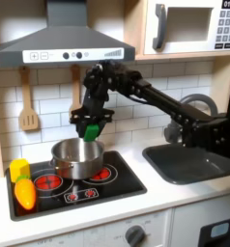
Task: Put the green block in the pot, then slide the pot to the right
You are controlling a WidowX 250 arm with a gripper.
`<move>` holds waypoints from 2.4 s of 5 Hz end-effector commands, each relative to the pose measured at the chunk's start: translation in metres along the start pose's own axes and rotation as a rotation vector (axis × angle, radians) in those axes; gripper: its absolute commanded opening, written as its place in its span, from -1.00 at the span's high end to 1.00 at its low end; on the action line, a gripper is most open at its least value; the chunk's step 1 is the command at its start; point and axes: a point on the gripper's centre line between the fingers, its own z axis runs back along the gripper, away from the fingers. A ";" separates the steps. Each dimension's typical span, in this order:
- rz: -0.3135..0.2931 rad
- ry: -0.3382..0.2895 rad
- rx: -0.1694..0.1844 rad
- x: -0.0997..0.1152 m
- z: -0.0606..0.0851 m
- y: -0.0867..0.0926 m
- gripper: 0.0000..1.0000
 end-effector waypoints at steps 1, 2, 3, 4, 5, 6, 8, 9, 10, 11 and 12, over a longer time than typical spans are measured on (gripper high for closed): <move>0.006 -0.004 0.019 0.004 -0.007 0.009 1.00; 0.002 -0.014 0.026 0.005 -0.008 0.014 1.00; 0.006 -0.013 0.030 0.003 -0.013 0.022 1.00; -0.019 -0.020 0.008 0.004 -0.012 0.019 1.00; -0.007 -0.012 0.018 0.003 -0.012 0.021 -1.00; -0.019 0.012 0.009 -0.001 -0.017 0.020 -1.00; -0.025 0.055 0.003 -0.008 -0.027 0.019 -1.00; -0.042 0.081 -0.007 -0.014 -0.036 0.015 -1.00; -0.041 0.109 -0.018 -0.019 -0.041 0.014 -1.00; -0.047 0.127 -0.030 -0.026 -0.044 0.011 -1.00; -0.055 0.146 -0.038 -0.032 -0.048 0.007 -1.00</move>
